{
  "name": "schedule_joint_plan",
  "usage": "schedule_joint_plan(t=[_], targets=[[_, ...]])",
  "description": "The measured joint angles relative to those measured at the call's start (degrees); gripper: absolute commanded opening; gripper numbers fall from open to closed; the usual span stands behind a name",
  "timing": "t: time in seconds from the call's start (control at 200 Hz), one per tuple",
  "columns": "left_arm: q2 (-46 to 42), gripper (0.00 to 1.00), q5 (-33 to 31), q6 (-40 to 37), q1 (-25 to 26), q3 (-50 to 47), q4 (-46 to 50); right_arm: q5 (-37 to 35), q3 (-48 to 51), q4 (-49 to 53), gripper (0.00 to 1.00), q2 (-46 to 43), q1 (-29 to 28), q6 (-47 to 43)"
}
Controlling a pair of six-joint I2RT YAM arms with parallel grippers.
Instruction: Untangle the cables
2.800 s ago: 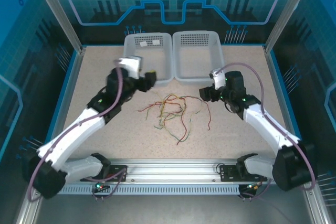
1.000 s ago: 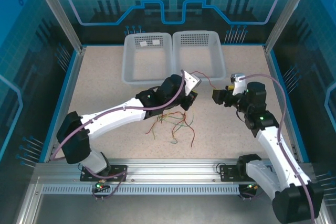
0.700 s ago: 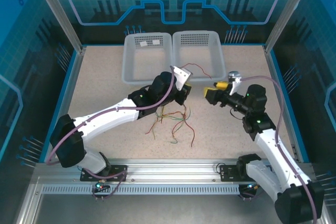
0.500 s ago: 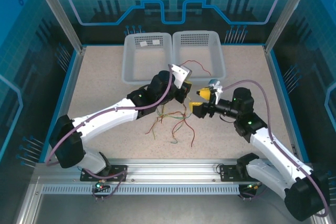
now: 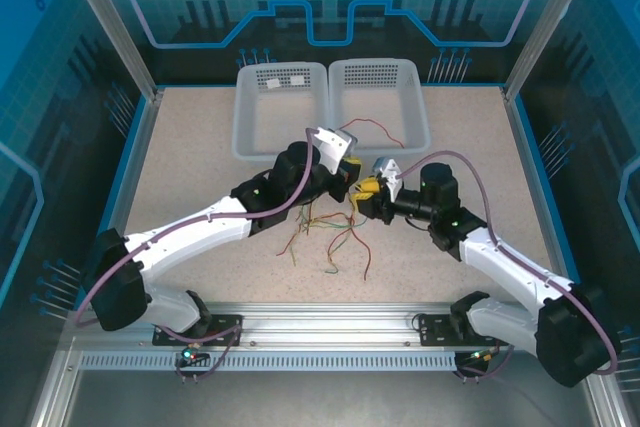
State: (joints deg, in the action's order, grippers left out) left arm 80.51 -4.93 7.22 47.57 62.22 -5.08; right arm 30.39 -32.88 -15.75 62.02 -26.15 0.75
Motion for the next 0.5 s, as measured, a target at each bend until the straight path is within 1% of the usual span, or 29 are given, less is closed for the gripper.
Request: schedule_joint_plan(t=[0.04,0.075,0.105,0.12,0.145,0.16,0.22,0.24,0.26,0.27,0.285,0.335,0.385,0.405,0.415,0.5], targets=[[0.0,0.0,0.3,0.0,0.0,-0.2,-0.3,-0.3,0.0,-0.2,0.3,-0.1,-0.4,-0.2],[-0.1,0.0,0.3,0.0,0.0,-0.4,-0.7,-0.6,0.0,-0.3,0.26,-0.3,-0.8,-0.5],[-0.1,0.0,0.3,0.0,0.0,-0.7,-1.2,-1.0,0.0,-0.5,0.26,-0.6,-1.2,-0.9],[-0.2,0.0,0.3,0.0,0.0,-1.0,-1.5,-1.3,0.0,-0.7,0.23,-0.9,-1.3,-1.0],[-0.4,0.0,0.4,0.0,0.0,-1.4,-1.9,-1.4,0.0,-0.9,0.15,-1.2,-1.5,-1.4],[-0.5,0.0,0.5,0.0,-0.1,-1.7,-2.1,-1.6,0.1,-1.0,0.12,-1.5,-1.6,-1.3],[-0.8,0.0,1.4,0.3,-0.4,-3.0,-3.1,-1.9,0.1,-1.7,0.12,-2.8,-1.8,-2.1],[-0.9,0.0,1.6,0.4,-0.5,-3.3,-3.7,-2.1,0.1,-1.4,0.18,-3.1,-1.8,-2.4],[-1.0,0.0,2.3,0.4,-0.8,-3.6,-4.2,-2.1,0.1,-1.1,0.32,-3.3,-1.9,-2.6],[-1.1,0.0,2.5,0.4,-0.9,-3.7,-4.3,-2.2,0.1,-1.0,0.41,-3.3,-1.9,-2.6],[-1.2,0.0,2.8,0.4,-0.9,-3.9,-4.6,-2.3,0.1,-0.9,0.52,-3.3,-1.9,-2.8],[-1.6,0.0,3.6,0.4,-1.3,-4.5,-4.9,-2.8,-0.1,-0.1,0.75,-3.3,-2.0,-3.6],[-2.1,0.0,4.3,0.3,-1.5,-5.4,-5.7,-3.4,-0.2,0.8,0.79,-3.6,-2.0,-4.1],[-2.4,0.0,4.6,0.3,-1.6,-5.8,-6.0,-3.5,-0.2,1.1,0.86,-3.8,-2.0,-4.3],[-2.6,0.0,4.8,0.2,-1.7,-6.0,-6.2,-3.7,-0.2,1.2,0.87,-3.9,-2.0,-4.4],[-3.9,0.0,6.6,-0.4,-2.2,-7.5,-6.8,-5.7,0.1,2.2,0.92,-6.8,-2.1,-5.5]])
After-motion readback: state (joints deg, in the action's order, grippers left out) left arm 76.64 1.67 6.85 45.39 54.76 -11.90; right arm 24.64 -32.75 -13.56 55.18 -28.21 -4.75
